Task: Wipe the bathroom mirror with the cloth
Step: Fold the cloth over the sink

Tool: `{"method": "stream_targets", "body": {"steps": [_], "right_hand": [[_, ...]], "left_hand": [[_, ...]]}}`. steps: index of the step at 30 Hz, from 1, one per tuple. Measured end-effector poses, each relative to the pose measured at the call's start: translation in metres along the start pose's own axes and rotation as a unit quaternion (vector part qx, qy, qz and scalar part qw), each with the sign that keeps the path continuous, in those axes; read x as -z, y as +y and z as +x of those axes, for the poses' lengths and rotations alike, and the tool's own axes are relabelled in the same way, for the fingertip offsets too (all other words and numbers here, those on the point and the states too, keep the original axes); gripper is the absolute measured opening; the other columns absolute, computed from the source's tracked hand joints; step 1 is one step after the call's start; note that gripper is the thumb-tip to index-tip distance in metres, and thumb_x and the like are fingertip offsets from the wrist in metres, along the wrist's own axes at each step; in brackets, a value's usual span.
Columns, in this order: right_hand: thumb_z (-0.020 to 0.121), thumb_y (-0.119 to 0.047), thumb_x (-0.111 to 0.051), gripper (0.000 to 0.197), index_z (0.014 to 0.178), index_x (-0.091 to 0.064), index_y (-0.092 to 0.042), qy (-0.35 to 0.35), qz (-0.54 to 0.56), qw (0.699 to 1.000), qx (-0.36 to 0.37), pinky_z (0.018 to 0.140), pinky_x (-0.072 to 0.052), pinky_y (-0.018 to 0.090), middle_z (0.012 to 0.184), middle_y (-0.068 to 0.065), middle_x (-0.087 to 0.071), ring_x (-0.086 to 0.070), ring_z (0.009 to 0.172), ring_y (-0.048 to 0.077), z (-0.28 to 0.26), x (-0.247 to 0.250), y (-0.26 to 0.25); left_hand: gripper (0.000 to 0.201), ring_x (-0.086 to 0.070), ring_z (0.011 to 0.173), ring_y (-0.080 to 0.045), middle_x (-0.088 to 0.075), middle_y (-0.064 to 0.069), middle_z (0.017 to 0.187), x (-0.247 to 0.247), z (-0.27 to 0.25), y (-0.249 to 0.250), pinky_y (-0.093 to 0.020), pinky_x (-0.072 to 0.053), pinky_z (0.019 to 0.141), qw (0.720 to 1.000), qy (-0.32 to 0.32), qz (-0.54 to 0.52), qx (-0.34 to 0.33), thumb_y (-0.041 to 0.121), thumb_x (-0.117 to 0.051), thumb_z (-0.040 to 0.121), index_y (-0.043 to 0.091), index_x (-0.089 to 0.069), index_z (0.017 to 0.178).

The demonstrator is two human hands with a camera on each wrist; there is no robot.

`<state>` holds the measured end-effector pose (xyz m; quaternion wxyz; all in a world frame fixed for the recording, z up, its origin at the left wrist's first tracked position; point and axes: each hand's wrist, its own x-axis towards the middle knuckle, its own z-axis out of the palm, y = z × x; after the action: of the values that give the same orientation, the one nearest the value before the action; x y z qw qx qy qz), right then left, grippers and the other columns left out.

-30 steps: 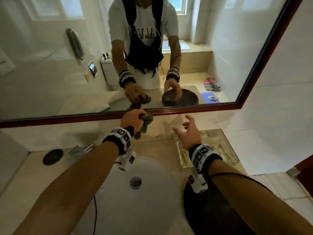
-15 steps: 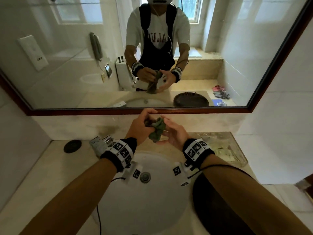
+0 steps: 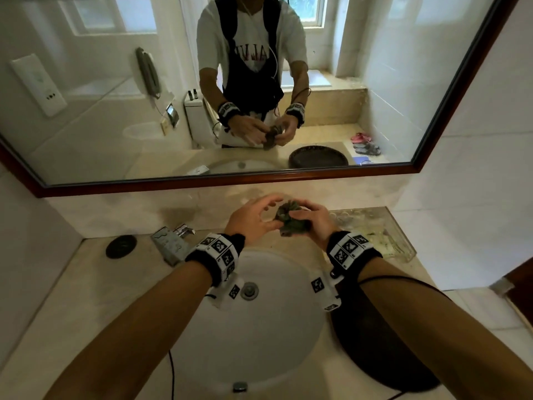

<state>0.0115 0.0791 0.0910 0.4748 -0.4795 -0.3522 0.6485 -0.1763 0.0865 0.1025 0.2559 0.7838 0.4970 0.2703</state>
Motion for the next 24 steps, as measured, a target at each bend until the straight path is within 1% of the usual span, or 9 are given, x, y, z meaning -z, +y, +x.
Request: {"method": "stream_targets", "body": {"steps": [3, 6, 8, 10, 12, 15, 18, 21, 24], "right_hand": [[0.078, 0.002, -0.072, 0.04, 0.117, -0.062, -0.004, 0.053, -0.022, 0.998, 0.0, 0.081, -0.056, 0.059, 0.122, 0.022, -0.063, -0.065, 0.103, 0.042, -0.007, 0.02, 0.001], [0.078, -0.001, -0.074, 0.04, 0.116, -0.063, -0.007, 0.08, -0.051, 0.995, -0.009, 0.073, -0.06, 0.049, 0.115, 0.018, -0.066, -0.07, 0.09, 0.036, -0.018, 0.042, 0.004], [0.08, -0.003, -0.073, 0.04, 0.118, -0.063, -0.008, 0.1, -0.071, 0.992, -0.022, 0.063, -0.061, 0.039, 0.109, 0.016, -0.068, -0.071, 0.079, 0.03, -0.024, 0.057, 0.01], [0.08, -0.005, -0.073, 0.034, 0.112, -0.065, -0.01, 0.128, -0.08, 0.988, -0.032, 0.058, -0.059, 0.035, 0.103, 0.015, -0.068, -0.069, 0.074, 0.027, -0.031, 0.072, 0.018], [0.081, -0.005, -0.073, 0.024, 0.101, -0.066, -0.015, 0.16, -0.09, 0.982, -0.046, 0.062, -0.058, 0.039, 0.097, 0.012, -0.067, -0.067, 0.076, 0.027, -0.034, 0.088, 0.029], [0.079, -0.001, -0.074, 0.021, 0.089, -0.065, -0.017, 0.202, -0.088, 0.972, -0.082, 0.068, -0.058, 0.043, 0.095, 0.013, -0.067, -0.065, 0.079, 0.03, -0.043, 0.108, 0.045], [0.078, 0.002, -0.076, 0.022, 0.084, -0.065, -0.016, 0.224, -0.108, 0.961, -0.123, 0.074, -0.06, 0.046, 0.091, 0.014, -0.07, -0.068, 0.079, 0.031, -0.054, 0.129, 0.064], [0.08, -0.007, -0.076, 0.016, 0.093, -0.068, -0.012, 0.217, -0.202, 0.943, -0.153, 0.066, -0.059, 0.033, 0.081, 0.005, -0.074, -0.068, 0.069, 0.022, -0.07, 0.148, 0.078], [0.076, -0.008, -0.078, 0.026, 0.1, -0.068, -0.011, 0.231, -0.259, 0.923, -0.168, 0.048, -0.049, 0.017, 0.091, 0.009, -0.075, -0.068, 0.07, 0.018, -0.084, 0.163, 0.085]], "left_hand": [[0.056, -0.052, 0.113, -0.011, -0.057, 0.009, 0.126, -0.009, 0.001, 0.002, -0.04, -0.048, 0.095, 1.0, -0.027, 0.007, 0.0, 0.047, -0.071, 0.08, 0.043, -0.048, 0.131], [0.056, -0.048, 0.118, -0.012, -0.054, 0.009, 0.132, -0.023, 0.003, 0.006, -0.036, -0.043, 0.098, 0.999, -0.038, -0.019, 0.001, 0.058, -0.067, 0.079, 0.042, -0.05, 0.13], [0.054, -0.045, 0.122, -0.013, -0.052, 0.009, 0.134, -0.034, 0.005, 0.007, -0.033, -0.04, 0.099, 0.999, -0.044, -0.023, 0.003, 0.059, -0.066, 0.08, 0.042, -0.05, 0.13], [0.052, -0.044, 0.124, -0.014, -0.052, 0.009, 0.135, -0.048, 0.005, 0.01, -0.033, -0.039, 0.101, 0.999, -0.048, -0.025, -0.003, 0.056, -0.065, 0.082, 0.039, -0.052, 0.129], [0.05, -0.045, 0.124, -0.014, -0.053, 0.008, 0.135, -0.063, 0.004, 0.013, -0.031, -0.037, 0.1, 0.998, -0.05, -0.034, -0.004, 0.053, -0.066, 0.083, 0.037, -0.053, 0.128], [0.05, -0.043, 0.126, -0.01, -0.05, 0.011, 0.139, -0.088, 0.0, 0.013, -0.026, -0.034, 0.1, 0.996, -0.068, -0.057, 0.017, 0.056, -0.065, 0.082, 0.038, -0.054, 0.128], [0.052, -0.044, 0.128, -0.011, -0.051, 0.011, 0.139, -0.112, -0.005, 0.011, -0.035, -0.038, 0.106, 0.993, -0.09, -0.069, 0.018, 0.064, -0.062, 0.08, 0.04, -0.054, 0.126], [0.049, -0.042, 0.129, -0.016, -0.049, 0.005, 0.14, -0.13, -0.009, 0.014, -0.039, -0.037, 0.106, 0.991, -0.114, -0.061, 0.034, 0.059, -0.062, 0.083, 0.039, -0.053, 0.127], [0.048, -0.043, 0.128, -0.017, -0.051, 0.004, 0.138, -0.141, -0.01, 0.019, -0.039, -0.037, 0.106, 0.99, -0.124, -0.063, 0.03, 0.058, -0.062, 0.083, 0.039, -0.053, 0.126]]}}
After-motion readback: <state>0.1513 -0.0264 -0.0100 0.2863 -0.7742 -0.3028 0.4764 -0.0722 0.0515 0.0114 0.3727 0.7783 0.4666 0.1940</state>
